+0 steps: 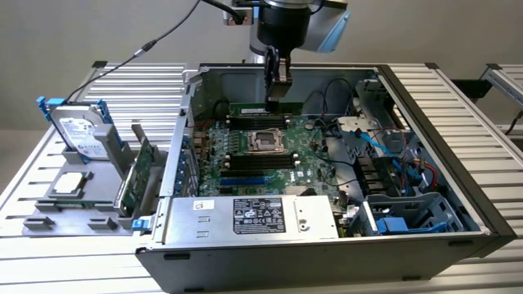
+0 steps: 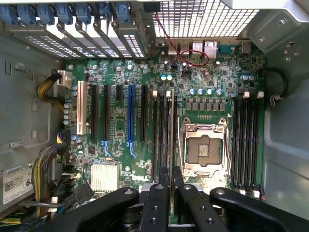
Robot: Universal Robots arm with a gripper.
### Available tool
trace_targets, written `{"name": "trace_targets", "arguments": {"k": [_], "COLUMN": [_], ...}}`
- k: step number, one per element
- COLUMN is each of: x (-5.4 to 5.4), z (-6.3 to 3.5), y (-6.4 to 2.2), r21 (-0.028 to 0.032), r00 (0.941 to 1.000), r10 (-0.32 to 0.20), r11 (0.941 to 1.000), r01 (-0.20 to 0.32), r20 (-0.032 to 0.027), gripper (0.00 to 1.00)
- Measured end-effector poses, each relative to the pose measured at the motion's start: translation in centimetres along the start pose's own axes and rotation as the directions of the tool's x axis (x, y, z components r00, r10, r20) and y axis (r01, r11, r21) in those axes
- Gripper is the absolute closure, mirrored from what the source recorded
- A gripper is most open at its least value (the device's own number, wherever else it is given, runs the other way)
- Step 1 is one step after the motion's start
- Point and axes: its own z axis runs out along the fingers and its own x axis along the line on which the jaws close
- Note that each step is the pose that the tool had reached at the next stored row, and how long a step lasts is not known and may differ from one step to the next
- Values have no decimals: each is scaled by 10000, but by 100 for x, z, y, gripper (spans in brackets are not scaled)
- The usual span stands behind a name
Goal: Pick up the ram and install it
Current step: 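Insert the ram into the slot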
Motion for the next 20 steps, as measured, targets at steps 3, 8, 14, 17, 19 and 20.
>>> {"name": "trace_targets", "arguments": {"k": [3,8,14,17,19,20], "x": [0,-5,-13,5,18,25], "z": [0,63,171,218,237,247], "y": [0,11,4,1,-1,-3], "r21": [0,0,2,-34,-70,-88], "r00": [10000,10000,10000,10000,10000,9999], "r10": [0,-1,-25,-65,-92,-104], "r11": [10000,10000,10000,10000,9999,9999], "r01": [0,1,25,65,93,104], "r20": [0,-4,-6,-6,17,34], "gripper": [86,86,86,86,86,86]}}
